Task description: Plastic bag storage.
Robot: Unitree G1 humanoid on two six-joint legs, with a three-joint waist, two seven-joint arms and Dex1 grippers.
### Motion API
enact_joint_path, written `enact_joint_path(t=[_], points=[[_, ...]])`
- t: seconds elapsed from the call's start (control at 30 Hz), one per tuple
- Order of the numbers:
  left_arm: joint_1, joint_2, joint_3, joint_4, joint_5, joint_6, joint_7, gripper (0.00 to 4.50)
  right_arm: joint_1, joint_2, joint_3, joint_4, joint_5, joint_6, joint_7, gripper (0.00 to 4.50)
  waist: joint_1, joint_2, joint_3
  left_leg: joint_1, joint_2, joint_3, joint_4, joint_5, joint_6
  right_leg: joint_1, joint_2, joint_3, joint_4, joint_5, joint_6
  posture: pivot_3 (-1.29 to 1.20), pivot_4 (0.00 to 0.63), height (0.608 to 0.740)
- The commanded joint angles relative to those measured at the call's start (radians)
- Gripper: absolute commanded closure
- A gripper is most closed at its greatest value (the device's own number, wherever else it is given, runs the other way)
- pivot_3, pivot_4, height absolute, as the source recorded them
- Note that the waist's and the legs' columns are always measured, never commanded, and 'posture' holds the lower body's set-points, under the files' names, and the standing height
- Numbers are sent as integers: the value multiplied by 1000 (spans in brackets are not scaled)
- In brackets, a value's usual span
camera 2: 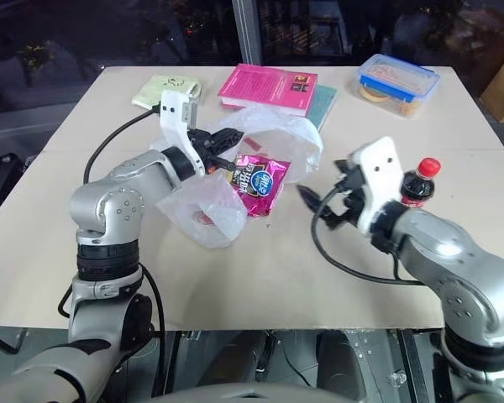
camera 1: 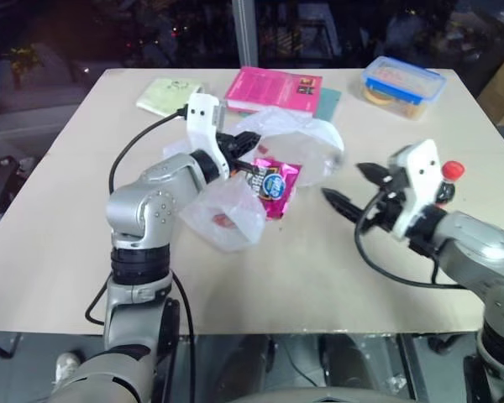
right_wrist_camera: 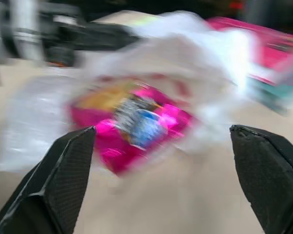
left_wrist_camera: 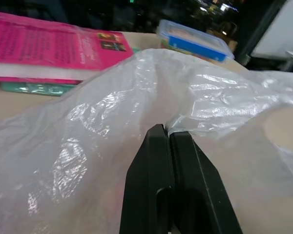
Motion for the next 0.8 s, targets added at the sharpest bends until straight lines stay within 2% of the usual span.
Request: enact_joint_path(t=[0.03, 0.17, 0.3, 0.6, 0.8], points=[[-35, 12, 4, -3, 7, -31, -19, 4500, 70, -79, -109, -112, -106, 16, -90, 58, 3, 0, 0, 0, 0, 0, 0, 0, 0, 0, 0, 0, 0, 0, 0, 0, 150, 740], [-52, 4, -17, 21, 17, -44, -37, 4500, 50, -101, -124, -93, -233, 22, -201, 58, -1, 0, 0, 1, 0, 1, 0, 0, 0, 1, 0, 0, 0, 0, 0, 0, 150, 740], [-59, 2, -23, 26, 22, -48, -43, 4500, 20, -73, -108, -55, -305, 21, -244, 58, 0, 0, 0, 1, 0, 1, 0, 1, -1, 1, 0, 0, 0, 0, 0, 0, 150, 740], [-52, 3, -16, 8, 20, -38, -37, 4500, 68, 78, -146, 49, -346, 5, -243, 58, 0, 0, 0, 1, 0, 1, 1, 2, -2, 2, 0, 0, -1, 0, 0, 0, 150, 740], [-52, 5, -12, 0, 20, -33, -28, 4500, 100, 133, -112, 220, -411, -86, -232, 58, -1, 0, 0, 1, 0, 1, 1, 2, -2, 2, 0, 0, -1, 0, 0, 0, 150, 740]])
